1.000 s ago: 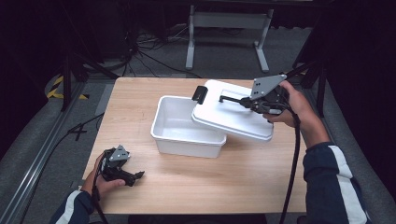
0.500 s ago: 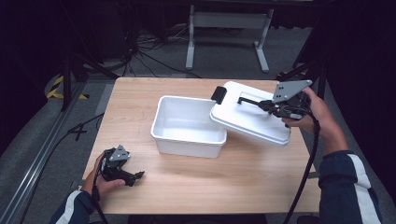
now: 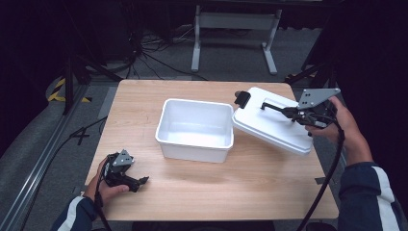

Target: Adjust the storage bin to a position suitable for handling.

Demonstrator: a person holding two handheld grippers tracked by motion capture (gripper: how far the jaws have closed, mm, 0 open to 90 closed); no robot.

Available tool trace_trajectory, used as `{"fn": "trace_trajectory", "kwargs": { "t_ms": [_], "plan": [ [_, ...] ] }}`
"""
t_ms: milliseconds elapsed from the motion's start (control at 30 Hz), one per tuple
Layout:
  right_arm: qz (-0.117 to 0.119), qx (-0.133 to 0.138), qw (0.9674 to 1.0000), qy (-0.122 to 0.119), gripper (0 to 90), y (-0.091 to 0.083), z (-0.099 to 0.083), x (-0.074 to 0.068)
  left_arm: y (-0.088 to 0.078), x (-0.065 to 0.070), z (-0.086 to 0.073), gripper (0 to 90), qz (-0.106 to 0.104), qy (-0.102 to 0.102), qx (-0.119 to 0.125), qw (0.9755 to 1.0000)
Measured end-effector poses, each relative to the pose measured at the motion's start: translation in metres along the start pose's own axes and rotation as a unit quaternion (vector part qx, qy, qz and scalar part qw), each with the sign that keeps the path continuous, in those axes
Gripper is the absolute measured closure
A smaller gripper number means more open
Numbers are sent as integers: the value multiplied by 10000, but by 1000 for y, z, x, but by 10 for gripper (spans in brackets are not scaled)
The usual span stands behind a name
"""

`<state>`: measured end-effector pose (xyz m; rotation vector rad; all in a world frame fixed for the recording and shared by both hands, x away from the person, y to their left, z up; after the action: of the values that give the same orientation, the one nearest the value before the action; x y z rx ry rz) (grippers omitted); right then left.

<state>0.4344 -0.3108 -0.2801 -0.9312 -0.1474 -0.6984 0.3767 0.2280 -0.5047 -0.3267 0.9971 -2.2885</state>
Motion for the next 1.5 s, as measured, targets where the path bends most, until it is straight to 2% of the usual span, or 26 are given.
{"fn": "trace_trajectory", "kwargs": {
  "t_ms": [367, 633, 833, 1033, 1500],
  "plan": [
    [-54, -98, 9996, 259, 852, 5, -26, 5, 0, 0, 0, 6, 0, 1, -1, 10000],
    [-9, -216, 9987, 460, 852, 25, -44, 6, 0, 0, 0, 6, -1, 0, -1, 10000],
    [59, -255, 9982, 539, 852, 37, -48, 5, 0, 0, 0, 6, -1, 0, 0, 10000],
    [202, -349, 9975, 586, 852, 58, -55, 1, 0, 0, 0, 6, -2, -1, -1, 10000],
    [326, -493, 9959, 679, 852, 91, -60, -7, 0, 0, 0, 6, 1, 2, 2, 10000]
  ]
}}
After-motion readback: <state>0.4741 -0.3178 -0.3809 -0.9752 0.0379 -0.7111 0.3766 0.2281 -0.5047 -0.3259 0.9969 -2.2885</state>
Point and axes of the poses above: each handheld gripper's, and its own axes: y roughly forward along the jaws, z roughly out of its top, x roughly to its right, the point moved 3 cm from there along y, roughly forward along the jaws, and after that the axes turned 3 degrees about y, right-handed, at the moved point
